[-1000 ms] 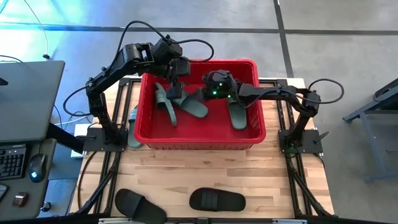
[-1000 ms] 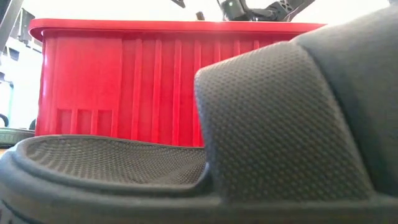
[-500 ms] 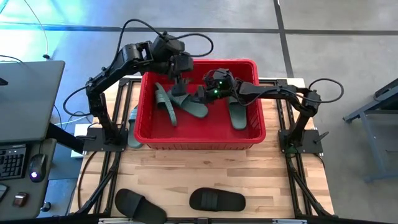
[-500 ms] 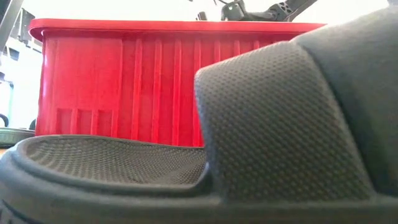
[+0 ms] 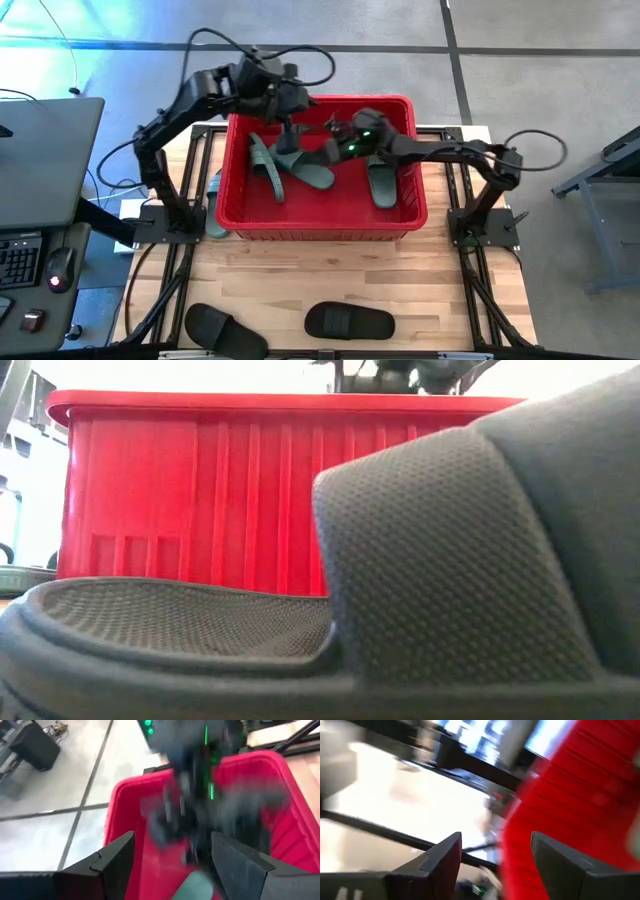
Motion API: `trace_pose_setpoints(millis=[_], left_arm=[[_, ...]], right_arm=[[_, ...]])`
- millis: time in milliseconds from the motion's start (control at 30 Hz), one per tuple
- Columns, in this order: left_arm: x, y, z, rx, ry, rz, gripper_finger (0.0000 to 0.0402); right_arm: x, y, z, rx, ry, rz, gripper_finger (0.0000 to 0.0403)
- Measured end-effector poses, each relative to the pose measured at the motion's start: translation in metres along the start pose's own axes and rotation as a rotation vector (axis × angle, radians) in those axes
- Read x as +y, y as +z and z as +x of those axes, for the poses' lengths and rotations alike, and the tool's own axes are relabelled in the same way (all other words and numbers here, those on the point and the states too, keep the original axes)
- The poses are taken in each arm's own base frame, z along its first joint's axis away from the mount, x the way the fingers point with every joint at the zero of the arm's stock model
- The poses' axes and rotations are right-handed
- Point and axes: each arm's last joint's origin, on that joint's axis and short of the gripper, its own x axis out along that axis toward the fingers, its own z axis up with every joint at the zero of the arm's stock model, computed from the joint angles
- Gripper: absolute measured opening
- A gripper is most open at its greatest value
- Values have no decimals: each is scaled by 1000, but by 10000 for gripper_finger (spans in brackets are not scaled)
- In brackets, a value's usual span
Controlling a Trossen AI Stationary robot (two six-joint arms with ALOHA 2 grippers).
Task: Pick and place slides into bin
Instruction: Put the black slide into the red bin
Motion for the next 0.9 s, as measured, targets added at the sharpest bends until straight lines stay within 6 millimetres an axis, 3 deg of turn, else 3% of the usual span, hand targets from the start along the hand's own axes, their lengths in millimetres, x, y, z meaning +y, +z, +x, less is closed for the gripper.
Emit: trace_pose_setpoints(millis=[167,300,467,633,733,900], left_arm=[[-13,-6,-45,70,96,-12,246],[-42,-6,-82,109,235,8,246],[-80,-7,-117,65,247,-77,246],[-114,-12,-133,69,307,-108,246],[-134,-8,-137,14,256,-109,246],[-172,-6,-128,37,184,-54,246]], right_arm=[[51,5,-27,-76,85,-155,229],[86,-6,-45,-61,101,-311,229],[117,-25,-65,-7,108,-475,229],[128,-47,-78,106,63,-510,229],[128,-64,-81,218,8,-462,229],[120,-94,-80,420,-98,-348,229]])
